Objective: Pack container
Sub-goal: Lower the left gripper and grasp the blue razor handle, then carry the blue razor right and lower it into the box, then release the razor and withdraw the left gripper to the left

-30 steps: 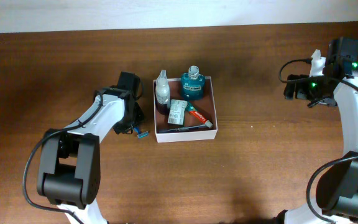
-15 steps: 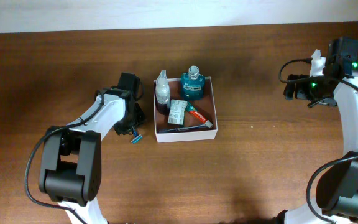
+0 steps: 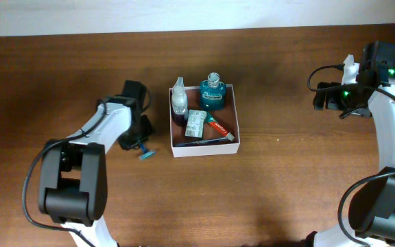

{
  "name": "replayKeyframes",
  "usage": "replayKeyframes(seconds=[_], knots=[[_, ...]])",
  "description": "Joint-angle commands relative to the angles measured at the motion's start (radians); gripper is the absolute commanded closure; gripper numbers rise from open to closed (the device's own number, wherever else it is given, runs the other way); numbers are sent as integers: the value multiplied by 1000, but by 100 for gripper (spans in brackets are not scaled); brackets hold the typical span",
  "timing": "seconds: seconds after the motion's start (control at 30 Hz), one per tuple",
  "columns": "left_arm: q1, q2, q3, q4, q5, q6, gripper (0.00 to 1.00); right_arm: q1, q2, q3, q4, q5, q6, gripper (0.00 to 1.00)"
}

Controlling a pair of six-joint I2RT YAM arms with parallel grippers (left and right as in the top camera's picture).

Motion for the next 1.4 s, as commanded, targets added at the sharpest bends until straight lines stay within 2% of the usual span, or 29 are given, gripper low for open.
replayKeyframes(seconds=[0.0, 0.1, 0.13, 0.23, 0.33, 0.5, 0.6, 0.73, 0.83, 1.0, 1.23, 1.37], knots=[[51, -93, 56, -41, 25, 204, 100, -5, -31, 16, 0, -9, 8, 1], [50, -191, 95, -59, 134, 362, 100, -5, -31, 16, 1, -9, 8, 1], [43, -263, 109, -62, 211, 401, 100, -5, -31, 16, 0, -9, 8, 1], [10, -381, 113, -50, 274, 406, 100, -5, -31, 16, 1, -9, 8, 1], [-48, -475, 113, -46, 274, 412, 100, -5, -31, 16, 1, -9, 8, 1], [-228, -565, 113, -6, 272, 420, 99, -5, -31, 16, 0, -9, 8, 1], [-340, -543, 113, 43, 242, 420, 99, -5, -31, 16, 1, -9, 8, 1], [-435, -486, 113, 108, 130, 436, 100, -5, -31, 16, 0, -9, 8, 1], [-480, -432, 113, 153, 130, 538, 99, -5, -31, 16, 1, -9, 8, 1], [-505, -340, 113, 186, 114, 680, 100, -5, -31, 16, 0, -9, 8, 1], [-505, -250, 113, 190, 84, 694, 99, -5, -31, 16, 1, -9, 8, 1], [-505, -250, 113, 195, 11, 693, 94, -5, -31, 16, 1, -9, 8, 1]])
